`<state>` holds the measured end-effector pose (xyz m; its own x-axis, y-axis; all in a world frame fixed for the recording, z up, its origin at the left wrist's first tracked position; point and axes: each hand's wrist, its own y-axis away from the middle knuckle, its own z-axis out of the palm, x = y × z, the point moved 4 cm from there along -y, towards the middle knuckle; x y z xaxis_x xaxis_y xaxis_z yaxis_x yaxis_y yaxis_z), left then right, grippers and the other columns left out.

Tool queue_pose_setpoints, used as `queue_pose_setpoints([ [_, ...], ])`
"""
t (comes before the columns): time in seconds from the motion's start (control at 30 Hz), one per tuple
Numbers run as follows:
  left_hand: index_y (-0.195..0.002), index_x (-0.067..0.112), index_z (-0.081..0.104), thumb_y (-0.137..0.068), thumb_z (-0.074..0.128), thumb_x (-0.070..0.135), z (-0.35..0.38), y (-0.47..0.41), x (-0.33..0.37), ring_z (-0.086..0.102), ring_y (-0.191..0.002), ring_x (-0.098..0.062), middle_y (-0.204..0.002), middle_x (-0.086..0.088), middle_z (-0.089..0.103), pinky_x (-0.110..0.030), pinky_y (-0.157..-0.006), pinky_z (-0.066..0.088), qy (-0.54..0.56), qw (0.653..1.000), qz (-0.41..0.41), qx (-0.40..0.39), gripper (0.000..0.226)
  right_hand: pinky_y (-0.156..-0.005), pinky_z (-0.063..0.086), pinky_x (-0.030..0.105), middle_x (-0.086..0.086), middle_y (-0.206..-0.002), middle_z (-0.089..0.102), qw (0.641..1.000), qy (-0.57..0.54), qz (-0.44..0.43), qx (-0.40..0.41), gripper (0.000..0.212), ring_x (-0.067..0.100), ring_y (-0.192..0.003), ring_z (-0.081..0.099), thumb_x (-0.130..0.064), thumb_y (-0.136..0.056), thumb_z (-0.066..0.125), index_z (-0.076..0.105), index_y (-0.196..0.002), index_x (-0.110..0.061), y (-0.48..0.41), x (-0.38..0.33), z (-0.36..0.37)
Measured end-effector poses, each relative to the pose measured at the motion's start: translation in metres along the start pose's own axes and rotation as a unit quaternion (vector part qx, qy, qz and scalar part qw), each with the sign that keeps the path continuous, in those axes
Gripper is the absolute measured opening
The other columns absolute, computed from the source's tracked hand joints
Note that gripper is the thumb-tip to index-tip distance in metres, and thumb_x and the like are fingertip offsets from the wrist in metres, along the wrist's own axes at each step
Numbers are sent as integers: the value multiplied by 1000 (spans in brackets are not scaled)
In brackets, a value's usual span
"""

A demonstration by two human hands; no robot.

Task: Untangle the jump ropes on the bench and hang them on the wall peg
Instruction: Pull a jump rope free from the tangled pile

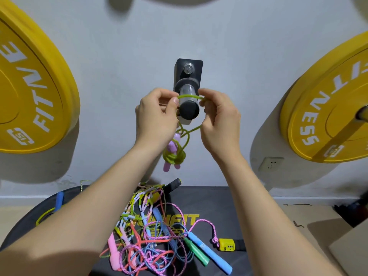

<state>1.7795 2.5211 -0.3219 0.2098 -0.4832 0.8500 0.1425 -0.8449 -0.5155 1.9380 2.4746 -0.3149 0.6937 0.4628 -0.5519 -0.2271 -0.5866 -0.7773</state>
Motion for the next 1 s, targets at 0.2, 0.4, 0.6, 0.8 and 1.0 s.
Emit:
queue_pose_setpoints([
  [0.2, -103, 21, 67, -98, 67, 15, 17, -26, -12, 72, -83, -16, -85, 10, 72, -47, -88, 60, -52, 999, -6, -8, 8, -83, 57, 33, -14, -83, 76, 992, -26, 120, 41, 6, 4, -78, 71, -14, -93, 75, 78, -93, -19, -14, 29, 6],
  [0.4, -92, 28, 73, -94, 71, 15, 28, -52, -27, 71, -70, -6, -82, 12, 74, -34, -84, 61, -64, 998, 2, -2, 13, -68, 54, 19, -11, -84, 76, 976, -96, 187, 60, 9, 4, -74, 71, -13, -91, 74, 77, -95, -21, -28, 53, 30],
  [0.6, -93, 26, 82, -93, 72, 12, 41, -76, -34, 71, -79, 3, -85, 16, 77, -24, -88, 58, -47, 999, 12, 8, 17, -74, 57, 20, -4, -91, 79, 935, -233, 264, 43, 24, 6, -83, 74, -2, -101, 61, 77, -100, -19, -29, 71, 49],
  [0.8, -134, 30, 71, -99, 57, 0, 46, -52, -47, 58, -117, -14, -124, 4, 65, -28, -103, 48, -146, 985, 83, -45, 48, -80, 56, 30, 5, -120, 78, 869, -349, 350, -34, 37, 11, -106, 73, -6, -107, 40, 72, -125, -12, -28, 78, 57],
  [1.0, -104, 28, 77, -95, 60, 7, 3, 13, -87, 68, -83, -10, -96, 7, 74, -16, -76, 54, -214, 957, -66, -186, 28, -69, 48, 31, 7, -83, 77, 867, -129, 413, -246, 32, 17, -68, 70, -8, -100, 51, 80, -90, -15, 15, 75, 46],
])
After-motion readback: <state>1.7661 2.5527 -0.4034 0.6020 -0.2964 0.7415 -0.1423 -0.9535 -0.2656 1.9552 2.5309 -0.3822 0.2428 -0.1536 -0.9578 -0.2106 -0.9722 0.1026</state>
